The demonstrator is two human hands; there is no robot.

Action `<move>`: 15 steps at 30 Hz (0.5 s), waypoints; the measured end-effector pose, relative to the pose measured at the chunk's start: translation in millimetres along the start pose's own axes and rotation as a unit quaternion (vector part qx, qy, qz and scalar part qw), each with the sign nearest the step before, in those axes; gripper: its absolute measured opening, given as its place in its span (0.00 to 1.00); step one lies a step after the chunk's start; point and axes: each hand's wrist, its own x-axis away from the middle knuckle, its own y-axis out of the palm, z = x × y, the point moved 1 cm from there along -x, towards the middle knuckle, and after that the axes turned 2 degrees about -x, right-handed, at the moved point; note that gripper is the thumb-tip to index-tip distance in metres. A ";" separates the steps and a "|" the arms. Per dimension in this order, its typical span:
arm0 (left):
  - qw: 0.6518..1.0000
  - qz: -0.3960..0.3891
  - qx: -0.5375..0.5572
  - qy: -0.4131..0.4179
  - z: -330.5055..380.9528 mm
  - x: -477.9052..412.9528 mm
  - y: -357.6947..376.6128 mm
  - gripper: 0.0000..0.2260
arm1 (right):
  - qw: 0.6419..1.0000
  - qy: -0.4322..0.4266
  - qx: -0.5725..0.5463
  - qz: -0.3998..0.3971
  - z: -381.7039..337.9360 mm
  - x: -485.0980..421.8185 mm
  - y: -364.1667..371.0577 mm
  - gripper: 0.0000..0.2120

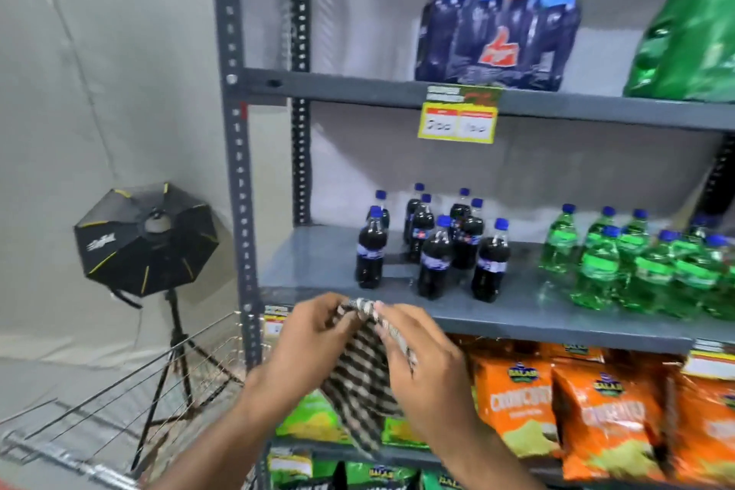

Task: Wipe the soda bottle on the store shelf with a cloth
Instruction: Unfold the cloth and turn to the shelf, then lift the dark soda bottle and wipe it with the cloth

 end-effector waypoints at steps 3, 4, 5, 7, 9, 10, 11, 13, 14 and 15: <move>0.958 -0.099 0.253 -0.088 21.9 0.3 48.5 0.09 | 0.999 -0.021 0.030 -0.013 23.4 12.6 -21.6 0.21; 0.937 -0.131 0.307 -0.106 30.2 -4.3 63.3 0.09 | 0.999 -0.016 0.040 -0.021 34.5 14.6 -30.9 0.26; 0.919 -0.159 0.343 -0.113 36.6 -8.8 73.2 0.09 | 0.998 -0.015 0.051 -0.026 44.4 15.0 -38.6 0.29; 0.892 -0.214 0.386 -0.103 47.1 -18.3 89.8 0.14 | 0.996 -0.029 0.079 -0.022 68.3 11.6 -55.6 0.28; 0.887 -0.234 0.388 -0.094 49.9 -28.6 104.4 0.16 | 0.994 -0.058 0.094 -0.005 91.1 7.1 -70.5 0.22; 0.891 -0.229 0.379 -0.095 50.1 -34.0 111.8 0.15 | 0.993 -0.064 0.097 0.002 101.7 4.4 -76.7 0.23; 0.900 -0.221 0.364 -0.093 49.6 -39.5 115.1 0.14 | 0.993 -0.069 0.096 0.005 108.5 0.1 -80.3 0.25; 0.920 -0.203 0.324 -0.081 49.5 -54.8 122.4 0.12 | 0.994 -0.071 0.087 0.008 120.5 -9.3 -86.5 0.25; 0.933 -0.189 0.296 -0.075 49.6 -64.7 124.6 0.13 | 0.994 -0.074 0.083 0.010 124.8 -14.0 -88.0 0.25; 0.948 -0.170 0.259 -0.071 48.6 -76.2 126.6 0.14 | 0.994 -0.075 0.077 0.009 130.1 -19.2 -88.8 0.25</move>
